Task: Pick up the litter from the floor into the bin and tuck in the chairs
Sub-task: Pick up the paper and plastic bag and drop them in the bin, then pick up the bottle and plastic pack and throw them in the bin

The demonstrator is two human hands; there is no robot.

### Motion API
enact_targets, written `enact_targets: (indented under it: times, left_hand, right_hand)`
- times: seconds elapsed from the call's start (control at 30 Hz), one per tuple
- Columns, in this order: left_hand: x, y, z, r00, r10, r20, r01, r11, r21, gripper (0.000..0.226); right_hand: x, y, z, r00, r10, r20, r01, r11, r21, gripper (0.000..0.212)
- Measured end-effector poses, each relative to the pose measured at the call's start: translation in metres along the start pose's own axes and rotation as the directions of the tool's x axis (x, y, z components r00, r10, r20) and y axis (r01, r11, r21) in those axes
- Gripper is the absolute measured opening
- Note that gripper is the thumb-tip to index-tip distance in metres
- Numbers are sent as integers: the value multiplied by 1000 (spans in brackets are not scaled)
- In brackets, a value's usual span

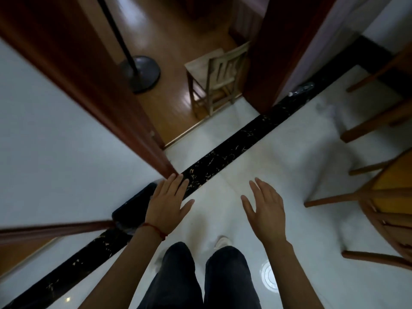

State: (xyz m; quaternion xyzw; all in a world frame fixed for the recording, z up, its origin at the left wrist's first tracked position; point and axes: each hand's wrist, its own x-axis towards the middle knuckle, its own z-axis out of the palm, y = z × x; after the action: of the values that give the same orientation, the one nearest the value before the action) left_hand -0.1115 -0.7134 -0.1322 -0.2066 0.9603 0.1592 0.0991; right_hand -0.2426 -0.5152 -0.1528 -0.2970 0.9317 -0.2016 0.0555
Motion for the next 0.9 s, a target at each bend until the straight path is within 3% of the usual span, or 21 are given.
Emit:
enact_targets:
  times: [0.23,0.43,0.57,0.73,0.9]
  left_hand:
    - [93,85,-12,979,200,37,-201,979,33,69]
    - [186,133,-30,918,389,75,-394,916,72,77]
    - [251,151,-42,868,493,67,-497,864,81,47]
    - [323,168,-66,820,564,103,-572,815,91,50]
    - [382,193,-76,771,615,163,-634,766,106,80]
  right_hand:
    - [28,66,-48,974,216,-63,-216,976,-3,49]
    - [58,99,-63,901,415,-128,-416,909,17,58]
    - [90,113,-74,823,538,-183,-541,840,35,65]
    - [133,130,-95,729,645,-231,-648,758,71,70]
    - [172,159,-115,698,681,-220,-686,724,66,68]
